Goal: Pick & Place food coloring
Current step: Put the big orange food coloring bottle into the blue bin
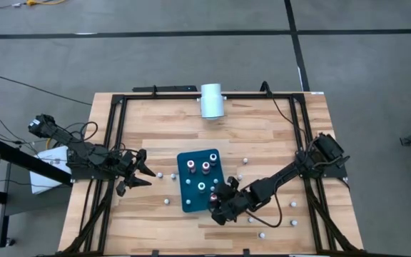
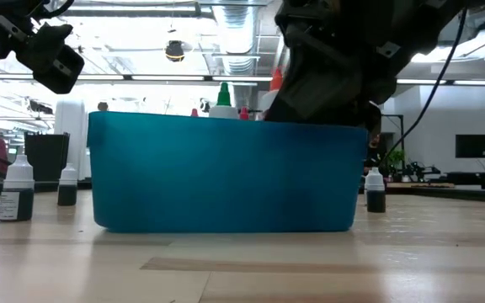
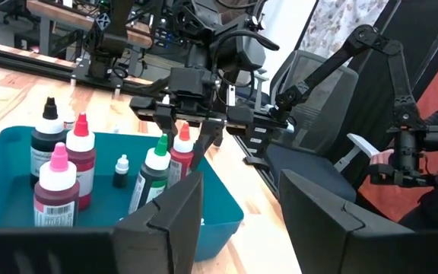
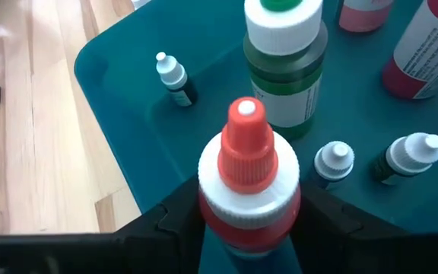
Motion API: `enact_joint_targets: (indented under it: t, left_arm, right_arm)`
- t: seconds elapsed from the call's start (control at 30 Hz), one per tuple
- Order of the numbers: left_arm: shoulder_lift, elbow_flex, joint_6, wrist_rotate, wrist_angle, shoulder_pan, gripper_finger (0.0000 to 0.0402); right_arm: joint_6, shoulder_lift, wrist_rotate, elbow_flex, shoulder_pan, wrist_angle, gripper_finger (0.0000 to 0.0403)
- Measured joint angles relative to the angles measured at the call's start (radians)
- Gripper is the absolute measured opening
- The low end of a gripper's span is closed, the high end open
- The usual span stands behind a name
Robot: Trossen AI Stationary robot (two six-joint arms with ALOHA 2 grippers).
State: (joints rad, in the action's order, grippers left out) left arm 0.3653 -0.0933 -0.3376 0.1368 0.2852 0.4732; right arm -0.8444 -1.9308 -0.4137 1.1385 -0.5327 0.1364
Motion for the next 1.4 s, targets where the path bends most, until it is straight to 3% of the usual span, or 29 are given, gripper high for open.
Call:
enact_joint_targets:
  t: [0.37,0.87,1.4]
  left_arm:
    - [0.000,0.000,-0.004,0.000,-0.003,0.000,0.0165]
    - [0.000,0.000,-0.007,0.000,-0.003,0.000,0.0165]
    - [0.000,0.000,-0.007,0.000,-0.004,0.000,0.0165]
  right_arm:
    - [-0.034,-0.003,-0.098,-0.002,-0.047,0.004,0.0157]
    - [-0.048,-0.003,-0.109,-0.002,-0.047,0.007,0.0169]
    - [-0.038,-0.004,-0.109,-0.003,-0.046,0.008,0.0232]
